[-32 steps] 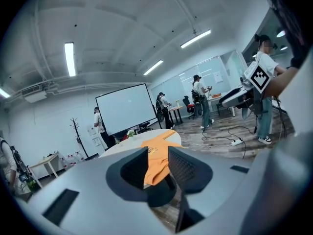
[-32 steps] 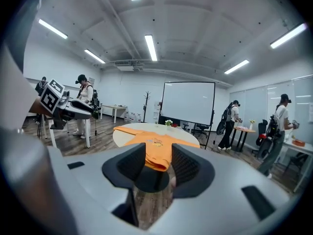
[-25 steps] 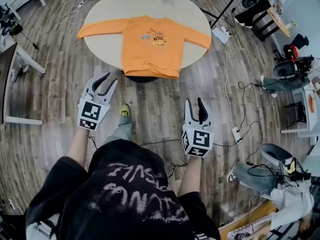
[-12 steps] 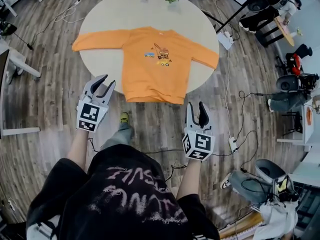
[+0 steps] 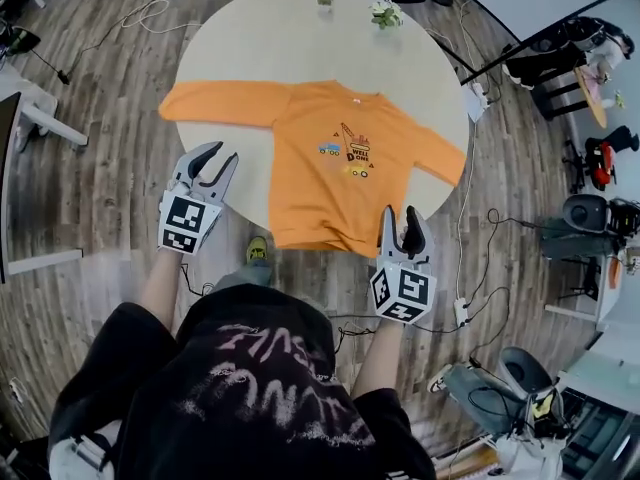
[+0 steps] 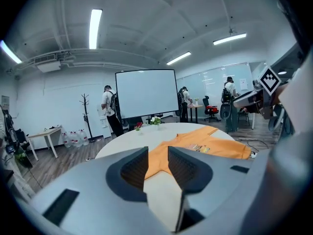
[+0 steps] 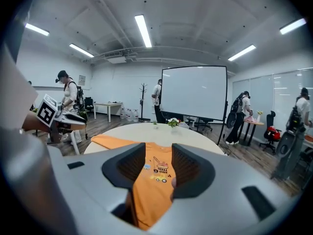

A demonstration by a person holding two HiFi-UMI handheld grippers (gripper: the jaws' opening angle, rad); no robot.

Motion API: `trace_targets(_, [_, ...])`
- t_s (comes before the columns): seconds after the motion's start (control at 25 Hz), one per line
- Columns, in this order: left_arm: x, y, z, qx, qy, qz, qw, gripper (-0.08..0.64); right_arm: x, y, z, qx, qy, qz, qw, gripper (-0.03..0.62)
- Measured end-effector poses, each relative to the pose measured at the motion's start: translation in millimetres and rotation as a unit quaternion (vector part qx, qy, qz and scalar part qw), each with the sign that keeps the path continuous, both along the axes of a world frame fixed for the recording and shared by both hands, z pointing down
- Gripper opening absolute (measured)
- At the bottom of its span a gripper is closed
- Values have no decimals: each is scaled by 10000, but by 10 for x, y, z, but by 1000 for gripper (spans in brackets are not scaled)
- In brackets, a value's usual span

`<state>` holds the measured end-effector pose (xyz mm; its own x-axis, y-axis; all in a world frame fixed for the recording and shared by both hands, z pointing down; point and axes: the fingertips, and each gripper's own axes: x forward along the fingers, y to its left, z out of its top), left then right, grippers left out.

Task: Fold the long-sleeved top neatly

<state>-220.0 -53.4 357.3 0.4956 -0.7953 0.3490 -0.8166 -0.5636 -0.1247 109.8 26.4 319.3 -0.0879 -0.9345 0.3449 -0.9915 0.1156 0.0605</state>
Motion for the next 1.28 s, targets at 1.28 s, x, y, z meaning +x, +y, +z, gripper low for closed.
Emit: trace_targets(1.28, [-2518, -885, 1727, -1055, 691, -2860, 9499, 135, -1409, -1695, 1005, -1269, -24, -1395, 9821, 173])
